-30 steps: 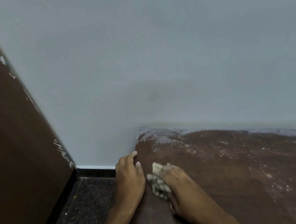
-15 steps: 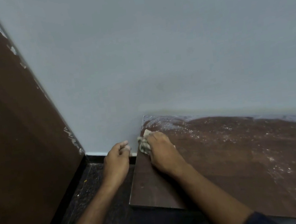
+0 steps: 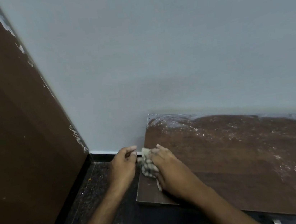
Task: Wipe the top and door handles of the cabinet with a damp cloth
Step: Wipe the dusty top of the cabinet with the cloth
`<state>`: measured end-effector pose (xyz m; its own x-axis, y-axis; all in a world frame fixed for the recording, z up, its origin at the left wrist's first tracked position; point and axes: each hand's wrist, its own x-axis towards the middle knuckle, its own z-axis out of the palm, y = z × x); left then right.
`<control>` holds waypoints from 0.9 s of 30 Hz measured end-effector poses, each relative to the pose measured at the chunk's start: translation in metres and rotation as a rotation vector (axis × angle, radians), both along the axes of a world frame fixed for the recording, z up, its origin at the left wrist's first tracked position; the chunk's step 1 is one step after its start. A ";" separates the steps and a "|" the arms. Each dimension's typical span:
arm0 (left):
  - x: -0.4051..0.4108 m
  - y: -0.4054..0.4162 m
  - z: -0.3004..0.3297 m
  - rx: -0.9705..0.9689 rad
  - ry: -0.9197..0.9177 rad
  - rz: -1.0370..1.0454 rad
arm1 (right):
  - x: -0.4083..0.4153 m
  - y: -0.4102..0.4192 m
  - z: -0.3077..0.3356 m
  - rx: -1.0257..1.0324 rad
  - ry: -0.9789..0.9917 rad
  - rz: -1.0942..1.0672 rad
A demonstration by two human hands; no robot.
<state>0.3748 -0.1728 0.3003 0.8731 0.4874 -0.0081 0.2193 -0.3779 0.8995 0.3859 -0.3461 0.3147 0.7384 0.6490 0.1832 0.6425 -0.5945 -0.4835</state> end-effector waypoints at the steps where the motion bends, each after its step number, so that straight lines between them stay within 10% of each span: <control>1: 0.001 -0.001 -0.001 -0.001 -0.006 0.009 | 0.002 0.005 0.000 0.000 -0.014 -0.032; 7: 0.012 -0.009 -0.012 -0.051 -0.060 0.033 | -0.022 -0.012 -0.019 -0.015 -0.041 0.187; 22: 0.084 -0.001 -0.017 -0.031 0.056 -0.125 | 0.175 0.049 -0.007 -0.081 -0.095 -0.205; 27: 0.088 0.004 -0.030 -0.010 0.013 -0.034 | 0.129 0.033 -0.026 -0.073 -0.141 0.028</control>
